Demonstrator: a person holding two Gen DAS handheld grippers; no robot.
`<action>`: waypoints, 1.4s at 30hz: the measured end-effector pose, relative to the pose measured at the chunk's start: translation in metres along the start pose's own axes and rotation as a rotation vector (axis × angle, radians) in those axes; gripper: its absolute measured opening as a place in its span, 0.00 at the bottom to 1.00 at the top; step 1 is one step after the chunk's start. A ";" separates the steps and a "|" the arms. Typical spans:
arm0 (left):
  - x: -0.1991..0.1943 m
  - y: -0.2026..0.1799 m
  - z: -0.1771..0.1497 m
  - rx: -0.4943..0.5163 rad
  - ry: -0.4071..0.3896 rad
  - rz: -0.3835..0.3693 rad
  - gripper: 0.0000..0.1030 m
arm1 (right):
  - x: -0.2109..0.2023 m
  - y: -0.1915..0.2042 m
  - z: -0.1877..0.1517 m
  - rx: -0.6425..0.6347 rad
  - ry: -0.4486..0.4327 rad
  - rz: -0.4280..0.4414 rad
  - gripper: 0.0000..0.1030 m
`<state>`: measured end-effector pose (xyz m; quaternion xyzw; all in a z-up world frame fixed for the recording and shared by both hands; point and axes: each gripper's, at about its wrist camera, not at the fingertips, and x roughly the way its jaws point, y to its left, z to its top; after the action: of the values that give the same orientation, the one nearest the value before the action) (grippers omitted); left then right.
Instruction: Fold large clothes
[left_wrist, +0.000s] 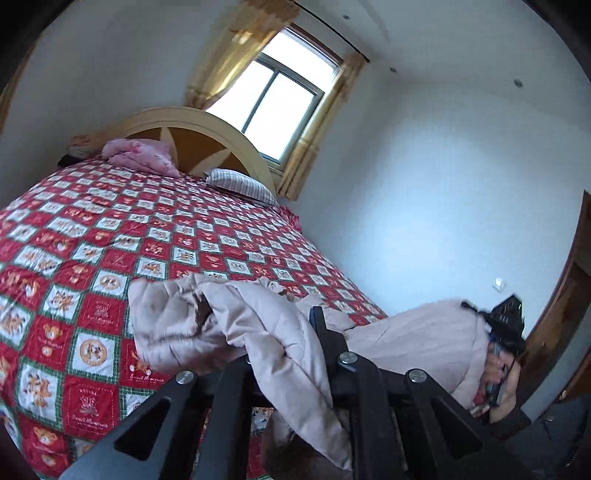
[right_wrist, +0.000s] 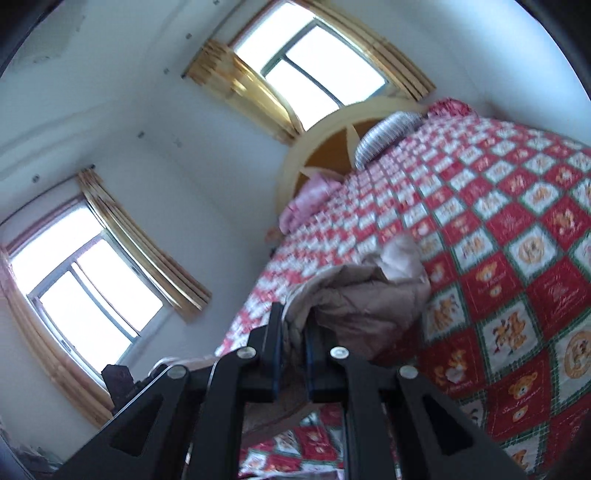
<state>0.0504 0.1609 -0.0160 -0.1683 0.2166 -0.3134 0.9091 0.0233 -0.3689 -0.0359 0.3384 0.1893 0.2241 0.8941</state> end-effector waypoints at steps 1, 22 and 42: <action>0.005 0.002 0.003 0.006 0.010 0.001 0.09 | -0.005 0.005 0.005 -0.007 -0.017 0.009 0.12; 0.060 0.148 0.088 -0.246 0.211 0.040 0.63 | 0.201 -0.085 0.113 0.155 0.110 -0.154 0.11; 0.318 0.057 -0.024 0.548 0.212 0.785 0.84 | 0.345 -0.158 0.096 0.178 0.155 -0.473 0.39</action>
<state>0.2926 -0.0049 -0.1540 0.2042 0.2646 -0.0079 0.9424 0.3993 -0.3424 -0.1419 0.3438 0.3499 0.0167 0.8713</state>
